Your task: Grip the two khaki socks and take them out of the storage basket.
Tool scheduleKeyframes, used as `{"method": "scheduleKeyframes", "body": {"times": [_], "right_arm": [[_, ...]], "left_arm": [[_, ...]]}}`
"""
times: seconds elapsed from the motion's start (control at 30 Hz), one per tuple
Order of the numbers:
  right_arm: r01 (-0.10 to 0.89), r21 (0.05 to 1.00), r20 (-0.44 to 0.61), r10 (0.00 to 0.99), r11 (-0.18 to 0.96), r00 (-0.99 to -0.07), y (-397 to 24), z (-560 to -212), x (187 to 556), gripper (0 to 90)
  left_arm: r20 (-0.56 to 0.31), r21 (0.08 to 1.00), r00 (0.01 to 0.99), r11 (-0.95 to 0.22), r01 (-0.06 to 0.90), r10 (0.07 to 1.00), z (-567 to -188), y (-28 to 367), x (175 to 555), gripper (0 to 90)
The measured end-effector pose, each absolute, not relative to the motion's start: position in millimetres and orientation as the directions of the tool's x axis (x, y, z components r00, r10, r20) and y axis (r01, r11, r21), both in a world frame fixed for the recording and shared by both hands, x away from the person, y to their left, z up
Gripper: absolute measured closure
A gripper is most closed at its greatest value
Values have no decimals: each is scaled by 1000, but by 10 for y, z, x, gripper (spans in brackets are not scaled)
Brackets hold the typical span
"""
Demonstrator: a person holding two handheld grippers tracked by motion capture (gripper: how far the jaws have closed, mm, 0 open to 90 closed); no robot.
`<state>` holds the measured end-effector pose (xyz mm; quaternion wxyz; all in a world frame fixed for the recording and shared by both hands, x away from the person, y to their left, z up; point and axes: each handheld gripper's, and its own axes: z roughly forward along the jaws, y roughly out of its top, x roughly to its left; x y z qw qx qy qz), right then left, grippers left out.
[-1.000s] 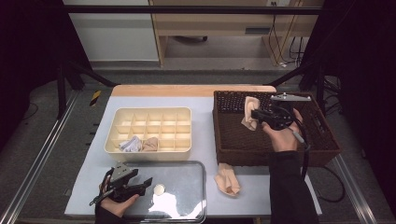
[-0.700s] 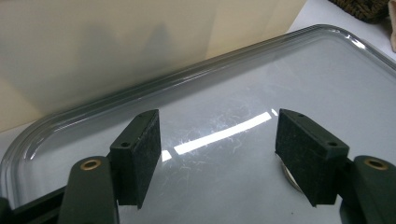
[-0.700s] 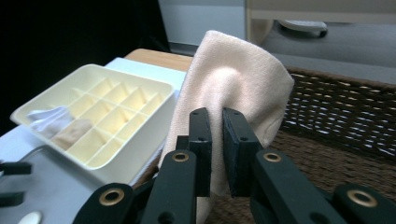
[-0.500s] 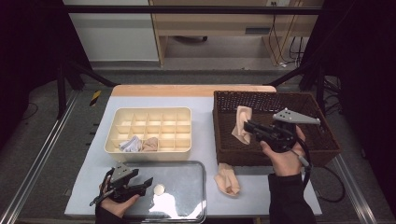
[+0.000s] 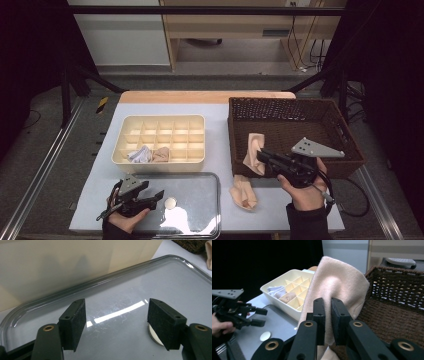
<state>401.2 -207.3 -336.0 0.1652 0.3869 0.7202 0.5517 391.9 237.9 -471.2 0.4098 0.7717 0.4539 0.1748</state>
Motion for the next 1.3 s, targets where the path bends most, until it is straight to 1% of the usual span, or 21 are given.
{"method": "scheduleKeyframes", "body": {"times": [0.33, 0.67, 0.93, 1.1, 1.3], "right_arm": [[390, 915, 191, 743, 102, -642, -2166, -3590, 3794, 829], [448, 888, 226, 754, 100, -616, -2271, -3883, 3643, 829], [507, 859, 266, 779, 77, -568, -2422, -4131, 3576, 828], [563, 824, 299, 800, 58, -521, -2514, -4337, 3548, 827], [611, 790, 310, 823, 56, -476, -2551, -4488, 3629, 823]], "left_arm": [[-104, 792, 529, -251, 556, 842, -4700, 2373, 3911, 306], [-104, 798, 533, -249, 549, 840, -4684, 2379, 3896, 306], [-105, 798, 533, -249, 549, 839, -4683, 2376, 3898, 306], [-103, 797, 533, -251, 549, 840, -4685, 2375, 3899, 306], [-104, 796, 535, -252, 550, 838, -4687, 2373, 3900, 306]]}}
